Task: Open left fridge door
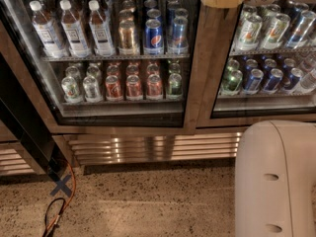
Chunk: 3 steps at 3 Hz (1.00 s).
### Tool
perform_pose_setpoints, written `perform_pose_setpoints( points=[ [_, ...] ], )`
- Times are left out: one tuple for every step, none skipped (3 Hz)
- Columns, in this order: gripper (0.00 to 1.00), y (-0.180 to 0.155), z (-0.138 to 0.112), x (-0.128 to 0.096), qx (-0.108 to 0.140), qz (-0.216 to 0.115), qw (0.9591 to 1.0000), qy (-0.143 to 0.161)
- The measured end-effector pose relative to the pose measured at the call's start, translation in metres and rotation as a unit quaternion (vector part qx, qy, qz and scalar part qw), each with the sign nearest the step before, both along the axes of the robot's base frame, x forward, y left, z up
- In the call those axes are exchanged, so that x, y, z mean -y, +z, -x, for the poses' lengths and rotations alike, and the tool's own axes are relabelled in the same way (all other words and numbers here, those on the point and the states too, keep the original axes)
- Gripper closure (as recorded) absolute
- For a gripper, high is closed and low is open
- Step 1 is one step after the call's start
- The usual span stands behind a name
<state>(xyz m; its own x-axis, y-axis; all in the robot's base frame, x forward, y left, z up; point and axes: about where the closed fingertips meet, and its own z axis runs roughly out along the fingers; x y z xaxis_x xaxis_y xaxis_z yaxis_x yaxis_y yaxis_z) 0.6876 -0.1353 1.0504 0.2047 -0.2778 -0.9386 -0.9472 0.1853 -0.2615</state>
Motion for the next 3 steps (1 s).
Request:
perform_pose_setpoints(
  points=[
    [0.63, 0.0000, 0.0000, 0.0000, 0.000, 0.000, 1.0000, 0.000],
    [0.73, 0.0000, -0.0001, -0.0001, 0.000, 0.000, 1.0000, 0.000],
    [0.84, -0.0004, -0.0008, -0.0004, 0.000, 0.000, 1.0000, 0.000]
  ],
)
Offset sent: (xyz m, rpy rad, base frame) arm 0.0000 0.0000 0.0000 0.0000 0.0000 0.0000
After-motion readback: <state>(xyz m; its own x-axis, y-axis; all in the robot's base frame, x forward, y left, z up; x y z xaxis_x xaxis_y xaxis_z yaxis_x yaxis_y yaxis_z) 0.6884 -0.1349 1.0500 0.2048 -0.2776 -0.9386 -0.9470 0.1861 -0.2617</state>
